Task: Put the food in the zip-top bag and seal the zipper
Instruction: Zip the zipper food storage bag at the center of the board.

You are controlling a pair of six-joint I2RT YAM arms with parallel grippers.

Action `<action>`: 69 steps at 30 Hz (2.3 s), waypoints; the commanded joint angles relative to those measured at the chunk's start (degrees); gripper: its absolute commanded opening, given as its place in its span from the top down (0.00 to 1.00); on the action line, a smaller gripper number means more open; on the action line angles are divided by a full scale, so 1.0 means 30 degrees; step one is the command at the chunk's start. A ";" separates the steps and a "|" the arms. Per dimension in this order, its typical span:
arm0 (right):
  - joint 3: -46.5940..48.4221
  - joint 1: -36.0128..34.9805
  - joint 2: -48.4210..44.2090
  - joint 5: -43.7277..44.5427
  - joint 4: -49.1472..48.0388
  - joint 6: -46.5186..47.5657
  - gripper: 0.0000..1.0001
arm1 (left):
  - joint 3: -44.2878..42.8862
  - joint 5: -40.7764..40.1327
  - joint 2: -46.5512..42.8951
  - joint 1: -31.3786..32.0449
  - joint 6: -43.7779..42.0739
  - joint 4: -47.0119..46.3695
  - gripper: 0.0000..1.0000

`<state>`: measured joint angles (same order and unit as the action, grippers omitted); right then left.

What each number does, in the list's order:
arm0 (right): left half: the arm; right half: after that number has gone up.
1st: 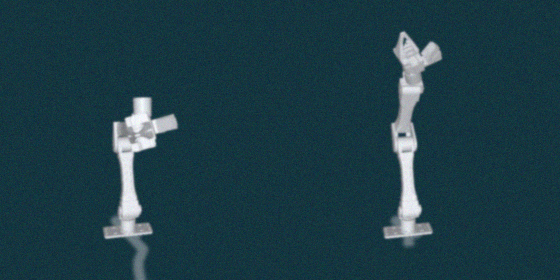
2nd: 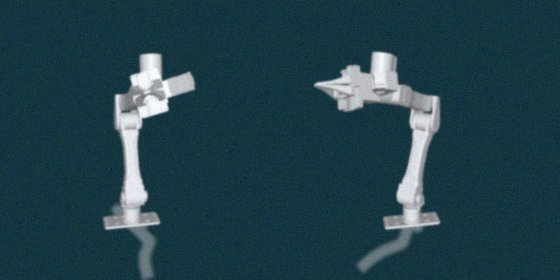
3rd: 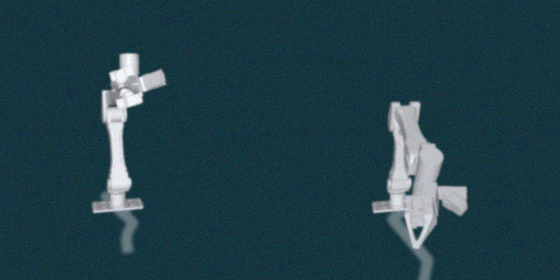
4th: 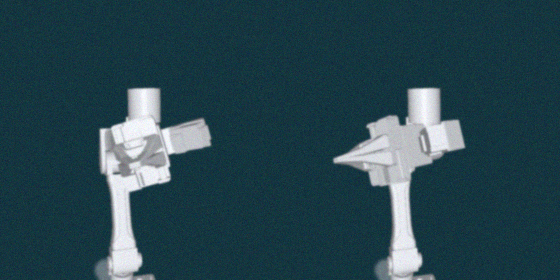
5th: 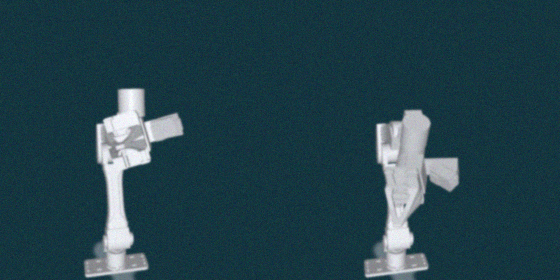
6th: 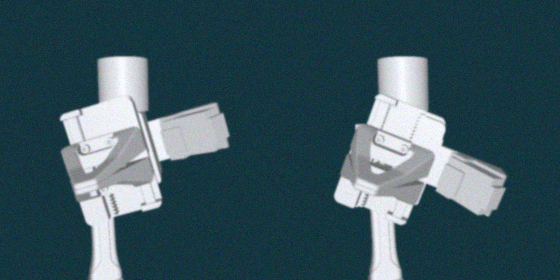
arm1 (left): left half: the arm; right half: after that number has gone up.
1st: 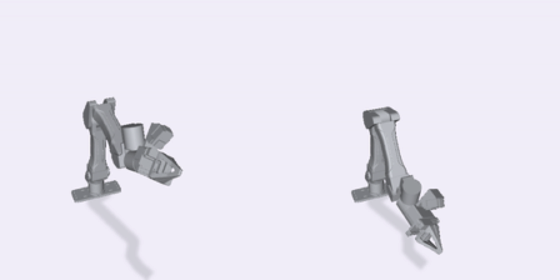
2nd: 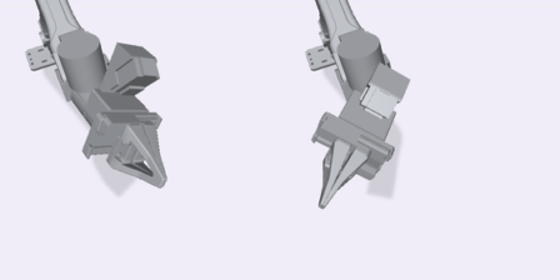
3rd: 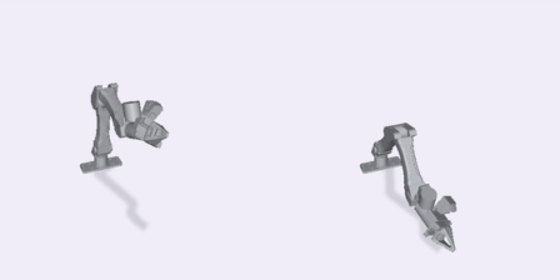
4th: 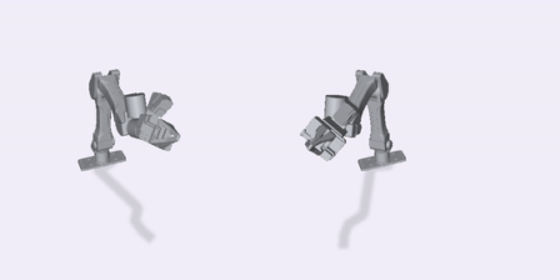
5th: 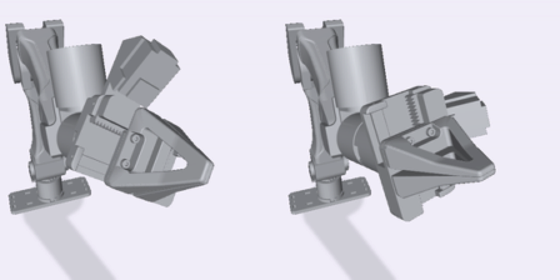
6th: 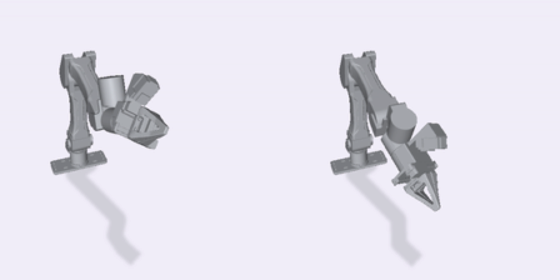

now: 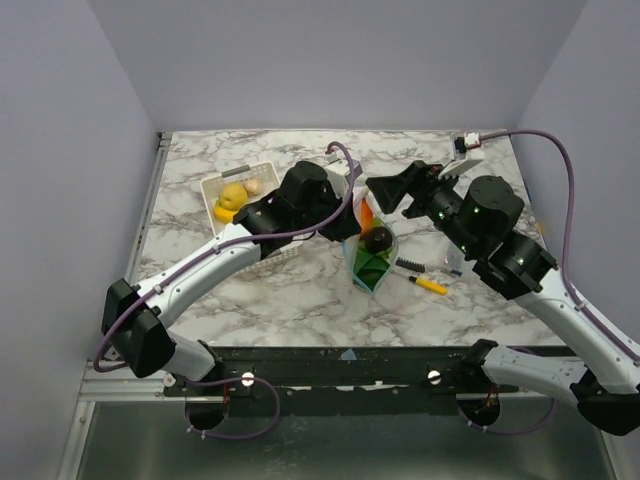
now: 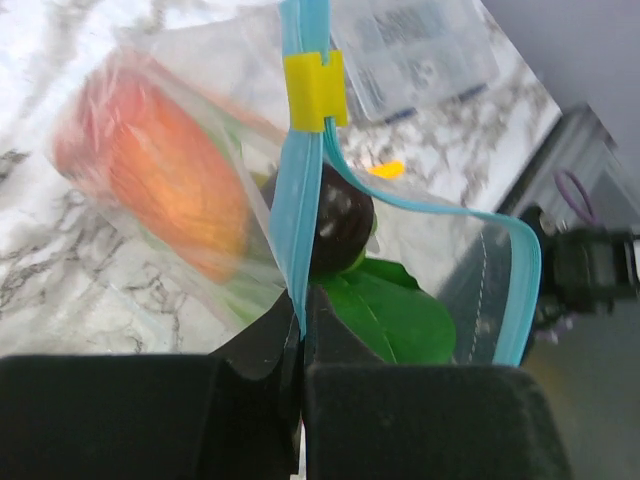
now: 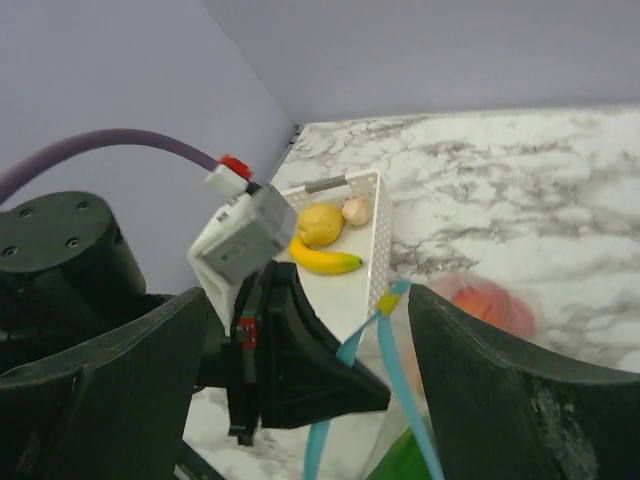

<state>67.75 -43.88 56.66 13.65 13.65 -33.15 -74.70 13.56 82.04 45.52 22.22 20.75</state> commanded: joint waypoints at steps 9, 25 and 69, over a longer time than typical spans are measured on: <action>-0.0659 0.9901 0.3360 -2.1811 -0.3860 0.9313 0.16 | 0.0026 0.8114 -0.1828 -0.1710 -0.4875 0.2834 1.00; -0.7091 1.0523 0.1352 -2.7658 -1.0647 1.3018 0.22 | -0.0377 1.0667 -0.0782 -0.2834 -0.5410 0.3041 1.00; -0.5517 0.7540 0.1323 -2.3485 -0.8978 0.9347 0.99 | 0.0411 0.4276 -0.4861 -0.2000 -0.3329 0.1413 0.36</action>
<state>47.13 -20.71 61.69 -59.18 -18.61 -1.54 -72.16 30.17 69.23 39.13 9.98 27.97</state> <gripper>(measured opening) 0.009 0.600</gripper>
